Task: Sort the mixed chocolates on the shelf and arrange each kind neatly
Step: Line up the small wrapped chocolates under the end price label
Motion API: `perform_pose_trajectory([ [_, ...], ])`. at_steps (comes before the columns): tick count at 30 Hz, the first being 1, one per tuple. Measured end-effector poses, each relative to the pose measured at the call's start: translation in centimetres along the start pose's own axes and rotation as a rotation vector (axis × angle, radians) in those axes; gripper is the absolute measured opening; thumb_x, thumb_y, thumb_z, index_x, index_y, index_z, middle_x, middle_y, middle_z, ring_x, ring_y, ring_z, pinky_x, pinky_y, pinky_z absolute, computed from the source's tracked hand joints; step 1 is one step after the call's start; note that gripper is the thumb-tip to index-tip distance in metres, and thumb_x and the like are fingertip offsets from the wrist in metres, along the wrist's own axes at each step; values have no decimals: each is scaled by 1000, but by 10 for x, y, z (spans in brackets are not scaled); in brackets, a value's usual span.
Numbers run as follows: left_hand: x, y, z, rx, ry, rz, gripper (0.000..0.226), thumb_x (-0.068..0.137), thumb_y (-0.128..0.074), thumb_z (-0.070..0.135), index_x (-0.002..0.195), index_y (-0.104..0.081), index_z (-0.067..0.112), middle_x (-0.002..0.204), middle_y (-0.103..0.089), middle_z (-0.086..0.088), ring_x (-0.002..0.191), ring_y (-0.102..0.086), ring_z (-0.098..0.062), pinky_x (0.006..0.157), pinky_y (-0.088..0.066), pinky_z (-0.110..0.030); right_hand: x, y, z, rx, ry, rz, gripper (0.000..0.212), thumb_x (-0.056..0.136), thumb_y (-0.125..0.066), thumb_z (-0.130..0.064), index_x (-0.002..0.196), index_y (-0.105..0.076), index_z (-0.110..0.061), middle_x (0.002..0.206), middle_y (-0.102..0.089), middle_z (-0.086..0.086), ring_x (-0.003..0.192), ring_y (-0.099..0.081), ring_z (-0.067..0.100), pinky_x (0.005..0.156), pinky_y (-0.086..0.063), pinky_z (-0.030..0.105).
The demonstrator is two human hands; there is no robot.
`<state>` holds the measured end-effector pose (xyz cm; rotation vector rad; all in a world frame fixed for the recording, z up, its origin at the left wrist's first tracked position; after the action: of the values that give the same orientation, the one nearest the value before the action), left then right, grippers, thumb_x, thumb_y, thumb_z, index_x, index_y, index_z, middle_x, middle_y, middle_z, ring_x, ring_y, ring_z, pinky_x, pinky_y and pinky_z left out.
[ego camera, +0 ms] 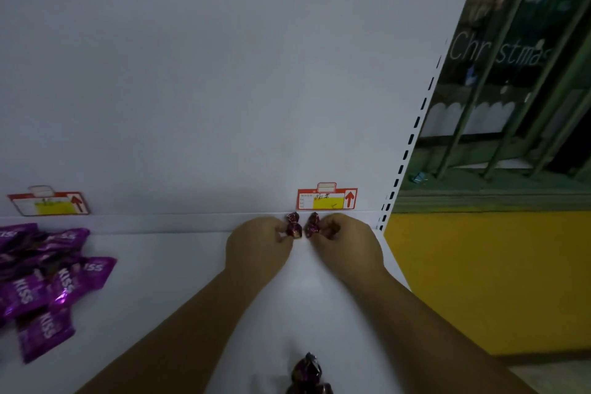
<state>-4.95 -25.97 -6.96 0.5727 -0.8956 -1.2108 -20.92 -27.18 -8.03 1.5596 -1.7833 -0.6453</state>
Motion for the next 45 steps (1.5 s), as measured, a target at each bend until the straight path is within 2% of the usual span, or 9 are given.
perform_pose_trajectory([
  [10, -2, 1, -1, 0, -3, -5, 18, 86, -56, 25, 98, -70, 25, 98, -68, 3, 94, -60, -17, 80, -42, -25, -3, -1, -1, 14, 32, -13, 13, 84, -65, -35, 97, -66, -31, 78, -60, -16, 73, -54, 2, 57, -35, 16],
  [18, -4, 4, -1, -303, 9, -36, 20, 74, -72, 23, 69, -53, 25, 63, -54, 7, 62, -50, -11, 61, -38, -25, 0, 6, -1, 269, -90, -61, 17, 80, -66, -25, 90, -53, -28, 79, -59, -10, 71, -57, 13, 65, -44, 27],
  [21, -9, 12, 10, -425, -104, -319, 20, 73, -74, 11, 65, -61, 24, 62, -59, -3, 56, -51, -14, 58, -42, -26, -6, 16, 2, 390, -98, -195, 18, 81, -64, -11, 84, -56, -26, 78, -57, -4, 63, -52, 12, 57, -42, 26],
  [25, -34, 25, 35, -144, -287, -1116, 29, 75, -73, 7, 86, -68, 33, 84, -68, 7, 56, -53, -3, 52, -43, -17, -46, 48, -3, 348, 112, -502, 23, 80, -67, 2, 76, -65, -20, 68, -57, -8, 55, -49, -1, 54, -38, 16],
  [28, -50, 37, 49, 54, -495, -1311, 41, 75, -74, 11, 101, -63, 40, 98, -64, 16, 72, -55, -6, 66, -47, -16, -86, 73, 0, 250, 176, -770, 23, 79, -67, 5, 85, -69, -18, 73, -63, -10, 63, -53, 1, 62, -42, 15],
  [31, -59, 40, 51, 110, -567, -1341, 43, 73, -77, 17, 107, -63, 38, 100, -60, 20, 87, -55, -19, 68, -45, -13, -119, 97, 9, 114, 199, -911, 38, 75, -71, 2, 101, -66, -26, 95, -62, -5, 87, -56, 5, 79, -46, 23],
  [35, -65, 30, 48, 72, -620, -1311, 30, 66, -76, 33, 93, -69, 42, 97, -67, 8, 87, -59, -28, 77, -52, -38, -151, 106, 12, 47, 255, -935, 47, 65, -85, -29, 100, -55, -40, 114, -49, -17, 114, -43, -1, 97, -38, 26],
  [40, -62, 28, 47, 32, -557, -1214, 24, 74, -77, 24, 89, -70, 41, 84, -69, 17, 74, -63, -7, 75, -52, -22, -162, 88, 6, 7, 392, -696, 38, 63, -85, -38, 83, -52, -41, 98, -50, -18, 101, -46, 2, 81, -36, 14],
  [45, -50, 27, 44, -130, -351, -875, 12, 74, -76, 25, 85, -71, 30, 57, -64, 20, 48, -52, 2, 53, -40, -11, -146, 78, 18, 298, 237, -538, 19, 72, -81, -12, 87, -72, -17, 85, -64, -4, 81, -61, 17, 75, -52, 33],
])
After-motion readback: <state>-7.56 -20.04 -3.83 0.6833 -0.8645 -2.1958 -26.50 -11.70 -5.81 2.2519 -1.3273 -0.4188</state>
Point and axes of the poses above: each hand's wrist, its own x-axis towards the middle knuckle, its own y-axis out of the back of the hand, z = x × y, the point moved 3 cm from there along x, towards the middle knuckle
